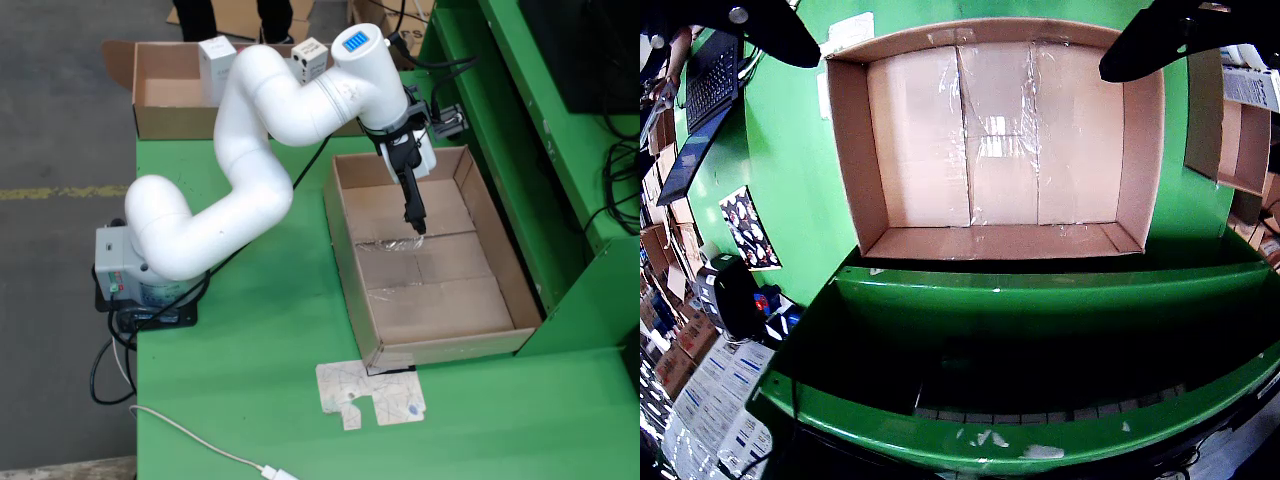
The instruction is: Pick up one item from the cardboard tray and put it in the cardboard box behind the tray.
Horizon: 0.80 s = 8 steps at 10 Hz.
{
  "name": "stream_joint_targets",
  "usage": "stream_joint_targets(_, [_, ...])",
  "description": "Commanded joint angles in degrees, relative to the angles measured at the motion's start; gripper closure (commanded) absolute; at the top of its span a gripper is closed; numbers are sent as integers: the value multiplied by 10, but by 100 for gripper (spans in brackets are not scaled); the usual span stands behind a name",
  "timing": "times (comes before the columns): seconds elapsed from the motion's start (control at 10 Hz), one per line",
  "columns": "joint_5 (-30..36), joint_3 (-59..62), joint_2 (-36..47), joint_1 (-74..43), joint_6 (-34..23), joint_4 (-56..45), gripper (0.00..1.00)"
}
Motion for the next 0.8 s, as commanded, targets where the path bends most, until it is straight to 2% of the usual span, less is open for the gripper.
stream_joint_targets(0.0, [8, -7, 25, -27, -15, 19, 0])
stream_joint_targets(0.7, [29, -130, 67, -81, -55, 100, 0])
